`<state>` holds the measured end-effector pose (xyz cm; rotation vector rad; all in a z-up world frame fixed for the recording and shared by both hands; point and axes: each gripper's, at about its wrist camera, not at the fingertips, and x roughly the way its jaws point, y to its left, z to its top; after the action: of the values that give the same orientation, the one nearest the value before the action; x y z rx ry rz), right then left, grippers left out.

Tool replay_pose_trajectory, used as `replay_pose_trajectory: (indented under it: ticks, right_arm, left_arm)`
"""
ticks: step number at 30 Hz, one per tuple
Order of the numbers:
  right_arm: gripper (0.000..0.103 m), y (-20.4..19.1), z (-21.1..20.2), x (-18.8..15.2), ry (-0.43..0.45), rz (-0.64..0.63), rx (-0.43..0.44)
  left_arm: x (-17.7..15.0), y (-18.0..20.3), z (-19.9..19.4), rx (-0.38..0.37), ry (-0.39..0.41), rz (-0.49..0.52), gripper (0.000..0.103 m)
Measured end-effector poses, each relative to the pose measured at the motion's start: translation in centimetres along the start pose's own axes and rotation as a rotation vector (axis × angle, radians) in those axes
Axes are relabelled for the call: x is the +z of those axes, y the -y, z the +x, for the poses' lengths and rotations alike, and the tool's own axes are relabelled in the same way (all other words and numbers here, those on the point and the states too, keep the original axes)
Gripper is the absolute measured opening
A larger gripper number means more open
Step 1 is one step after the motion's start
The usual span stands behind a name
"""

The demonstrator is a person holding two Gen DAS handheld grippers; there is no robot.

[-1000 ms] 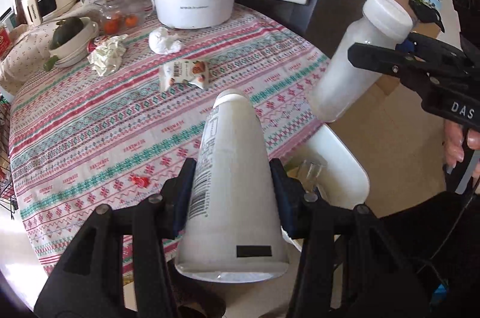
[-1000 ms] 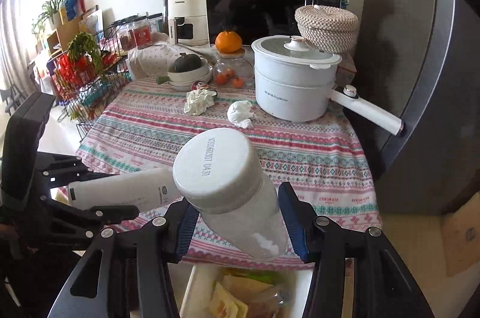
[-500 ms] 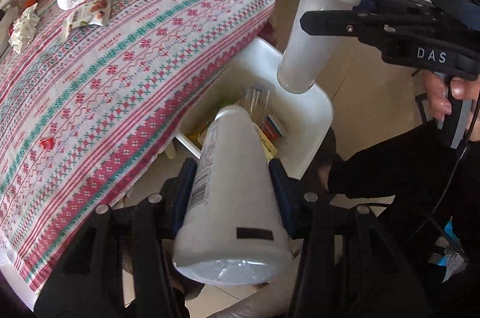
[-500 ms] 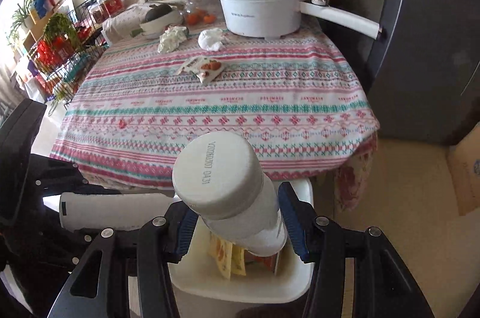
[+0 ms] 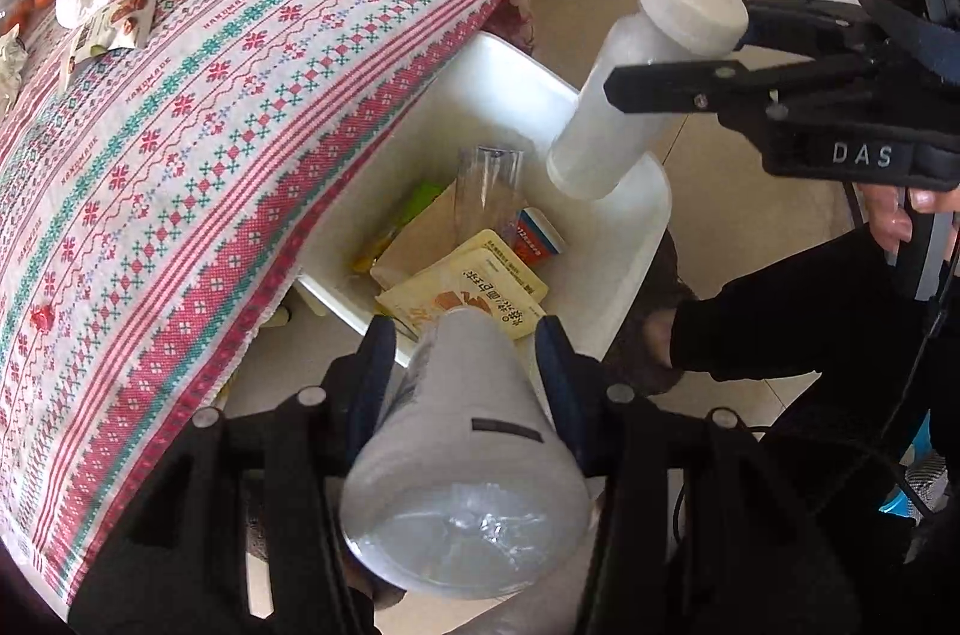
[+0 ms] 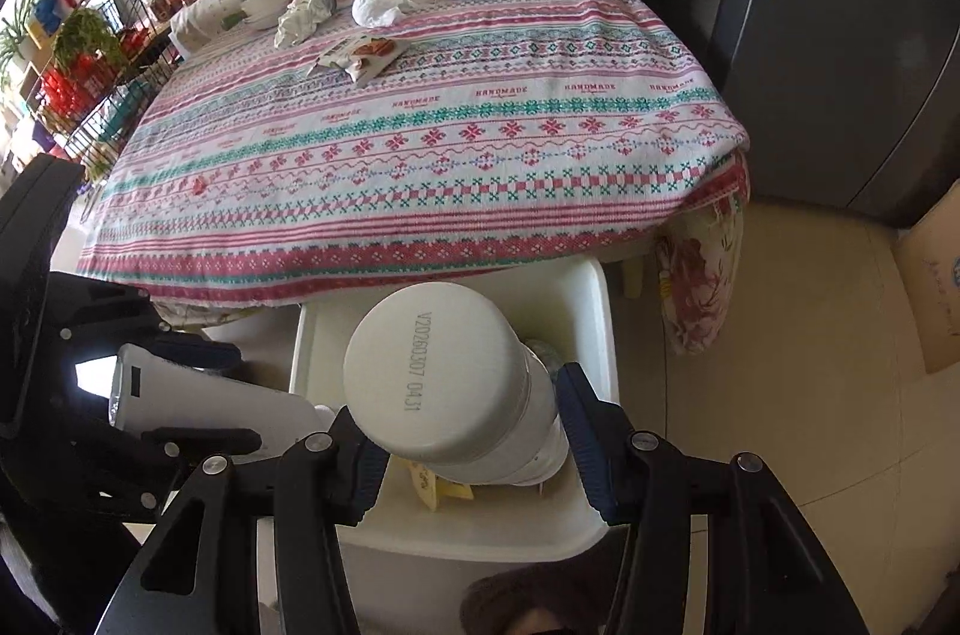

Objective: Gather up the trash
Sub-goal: 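Carry both white bottles over the white bin and open both grippers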

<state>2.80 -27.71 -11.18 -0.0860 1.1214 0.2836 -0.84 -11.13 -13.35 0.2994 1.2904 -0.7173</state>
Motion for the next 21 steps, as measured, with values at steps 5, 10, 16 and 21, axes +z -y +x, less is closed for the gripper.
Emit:
replay_pose_trajectory:
  ticks: [5,10,16,21]
  right_arm:
    - [0.053,0.6,-0.1,-0.4,-0.01,0.016,-0.003]
    - [0.053,1.1,-0.1,-0.6,-0.019,0.032,-0.005]
    - [0.053,1.1,0.0,-0.6,-0.027,0.03,-0.005]
    - [0.053,1.1,0.0,-0.6,-0.029,0.027,-0.008]
  left_arm:
    - [1.1,0.0,0.2,-0.022,0.017,0.0,0.05]
    - [1.7,0.1,0.4,-0.06,0.033,0.015,0.05]
    - [2.4,-0.1,0.9,-0.007,0.046,0.019,0.051]
    - [2.6,-1.3,-0.7,-0.011,0.092,-0.018,0.066]
